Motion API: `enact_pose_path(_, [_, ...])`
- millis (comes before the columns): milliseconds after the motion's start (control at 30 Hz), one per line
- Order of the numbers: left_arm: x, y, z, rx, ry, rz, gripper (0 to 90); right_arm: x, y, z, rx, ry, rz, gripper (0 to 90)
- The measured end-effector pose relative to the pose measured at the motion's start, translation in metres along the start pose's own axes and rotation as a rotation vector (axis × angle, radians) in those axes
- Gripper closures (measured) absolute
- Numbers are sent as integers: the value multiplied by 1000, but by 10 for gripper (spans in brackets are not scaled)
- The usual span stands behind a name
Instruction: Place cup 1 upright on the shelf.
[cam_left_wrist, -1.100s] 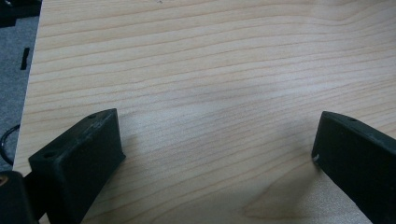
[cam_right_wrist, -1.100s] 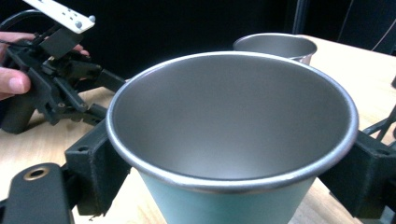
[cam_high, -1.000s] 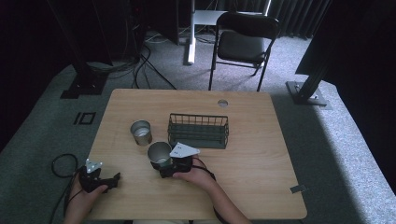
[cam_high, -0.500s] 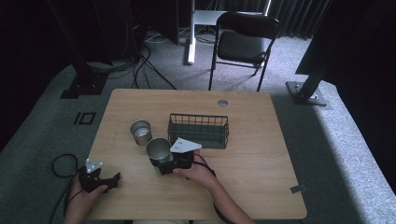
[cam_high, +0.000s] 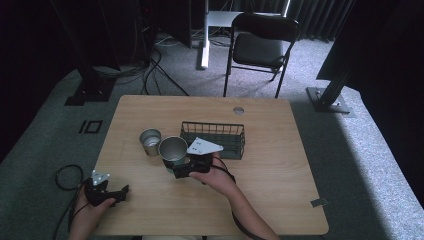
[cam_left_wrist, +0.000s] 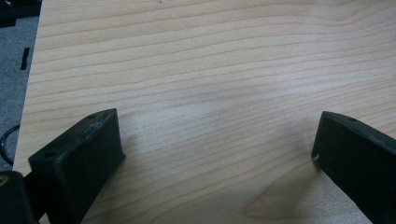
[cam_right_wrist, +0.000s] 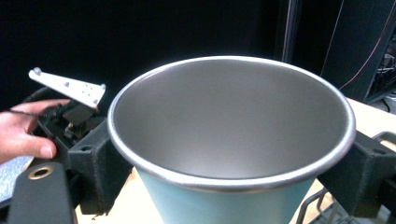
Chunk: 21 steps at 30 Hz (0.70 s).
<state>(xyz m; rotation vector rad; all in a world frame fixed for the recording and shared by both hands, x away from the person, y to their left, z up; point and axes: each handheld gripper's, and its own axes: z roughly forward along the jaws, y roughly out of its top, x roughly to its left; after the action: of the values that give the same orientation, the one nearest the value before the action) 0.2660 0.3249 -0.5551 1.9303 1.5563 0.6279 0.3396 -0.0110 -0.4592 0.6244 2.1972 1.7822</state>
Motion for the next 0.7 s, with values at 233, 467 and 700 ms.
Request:
enact_pose_path(233, [0, 0, 0, 2, -1, 1, 23, -8, 17, -9, -33, -39, 2, 128])
enact_pose_path(467, [0, 0, 0, 3, -1, 1, 23, -13, 36, -20, -81, -90, -26, 129])
enact_pose_path(700, [0, 0, 0, 0, -1, -1, 23, -26, 49, -32, -123, -179, 0, 129])
